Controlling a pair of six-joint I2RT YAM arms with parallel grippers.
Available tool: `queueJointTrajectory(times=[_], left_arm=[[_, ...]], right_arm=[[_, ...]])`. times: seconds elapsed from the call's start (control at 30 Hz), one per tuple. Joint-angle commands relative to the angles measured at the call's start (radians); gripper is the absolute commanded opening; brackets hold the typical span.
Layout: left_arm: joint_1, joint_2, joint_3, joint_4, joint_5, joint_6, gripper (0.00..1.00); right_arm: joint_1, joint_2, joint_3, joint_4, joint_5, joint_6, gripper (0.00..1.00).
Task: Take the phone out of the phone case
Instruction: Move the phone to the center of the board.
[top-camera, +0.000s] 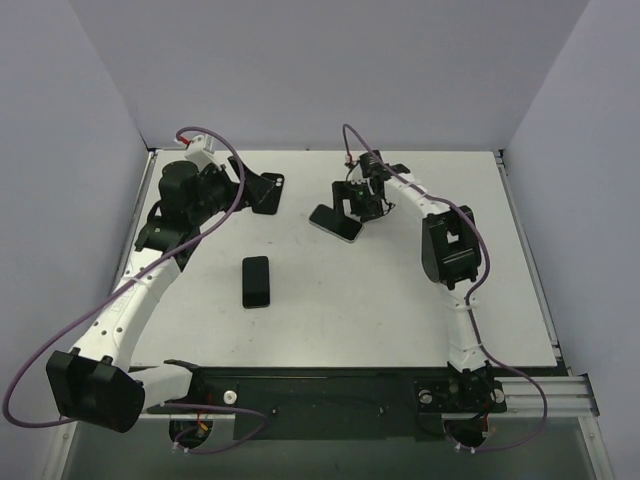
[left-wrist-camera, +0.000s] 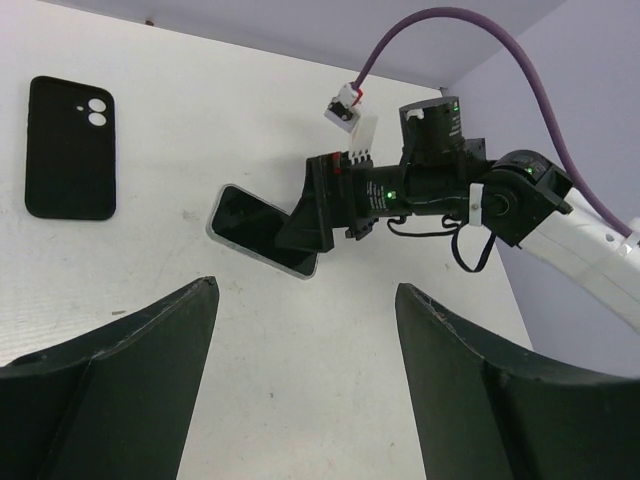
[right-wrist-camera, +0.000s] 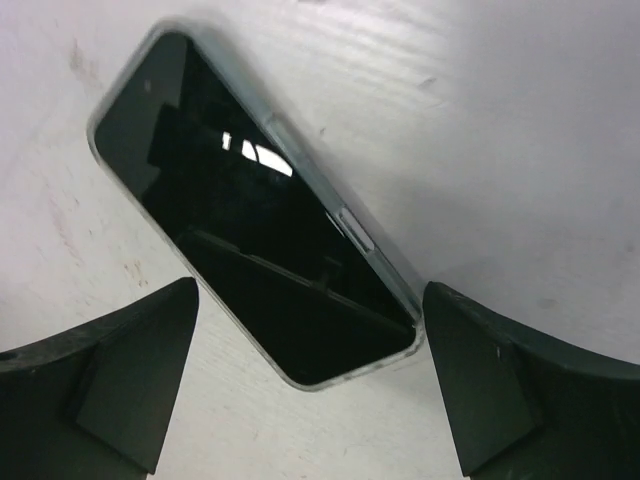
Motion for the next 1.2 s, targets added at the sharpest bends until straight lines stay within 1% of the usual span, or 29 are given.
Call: queueJointTrajectory(times=[0.0, 0.1, 0.17, 0.27, 0.3, 0.4, 0.43, 0.53, 0.6, 0.67, 0.7, 0.77, 0.83, 0.9, 0.93, 1.0, 1.03, 1.07, 1.17], left_arm=[[0.026, -0.016, -0.011, 0.085, 0.05, -0.034, 0.82], [0.033, -0.017, -0.019, 0.097, 0.068, -0.048, 0.82], [0.039, -0.019, -0.024, 0.111, 0.083, -0.059, 0.82], [0.052, -0.019, -0.034, 0.132, 0.105, -0.082, 0.82], [0.053, -0.019, -0.036, 0.134, 0.11, -0.086, 0.82], [0.079, -0.02, -0.045, 0.158, 0.133, -0.109, 0.82], [0.085, -0.023, -0.051, 0.166, 0.14, -0.119, 0.82], [0.111, -0.02, -0.057, 0.171, 0.143, -0.123, 0.82], [0.122, -0.022, -0.056, 0.171, 0.142, -0.123, 0.82], [0.125, -0.025, -0.054, 0.171, 0.133, -0.11, 0.82], [0.124, -0.023, -0.053, 0.162, 0.119, -0.099, 0.82], [0.125, -0.022, -0.05, 0.149, 0.104, -0.085, 0.82], [0.128, -0.014, -0.047, 0.143, 0.102, -0.08, 0.82], [0.141, -0.005, -0.048, 0.157, 0.122, -0.094, 0.82], [0.144, -0.005, -0.053, 0.163, 0.128, -0.1, 0.82], [0.161, 0.004, -0.062, 0.171, 0.162, -0.125, 0.82], [0.171, 0.004, -0.065, 0.216, 0.168, -0.14, 0.82], [0.174, 0.007, -0.071, 0.223, 0.18, -0.148, 0.81], [0.184, 0.006, -0.074, 0.23, 0.179, -0.154, 0.81]], right_arm=[[0.072, 0.014, -0.003, -0.119, 0.035, -0.098, 0.88], [0.104, 0.007, -0.016, -0.148, 0.101, -0.142, 0.88], [0.124, 0.014, -0.008, -0.173, 0.178, -0.144, 0.88], [0.164, 0.033, 0.05, -0.251, 0.339, -0.147, 0.88], [0.17, 0.037, 0.058, -0.27, 0.365, -0.151, 0.88], [0.196, 0.051, 0.094, -0.306, 0.379, -0.167, 0.88], [0.196, 0.054, 0.102, -0.319, 0.409, -0.17, 0.88], [0.207, 0.071, 0.13, -0.34, 0.427, -0.174, 0.88], [0.203, 0.093, 0.16, -0.36, 0.401, -0.179, 0.86], [0.203, 0.116, 0.199, -0.382, 0.391, -0.217, 0.86], [0.203, 0.135, 0.228, -0.397, 0.353, -0.223, 0.86], [0.198, 0.162, 0.274, -0.417, 0.324, -0.239, 0.86], [0.183, 0.174, 0.3, -0.422, 0.272, -0.25, 0.84], [0.169, 0.183, 0.312, -0.429, 0.24, -0.236, 0.8], [0.166, 0.182, 0.311, -0.432, 0.217, -0.23, 0.76], [0.16, 0.166, 0.28, -0.44, 0.18, -0.234, 0.7], [0.16, 0.16, 0.239, -0.438, 0.177, -0.242, 0.66], [0.16, 0.143, 0.219, -0.438, 0.189, -0.242, 0.57], [0.16, 0.094, 0.115, -0.437, 0.239, -0.207, 0.47]])
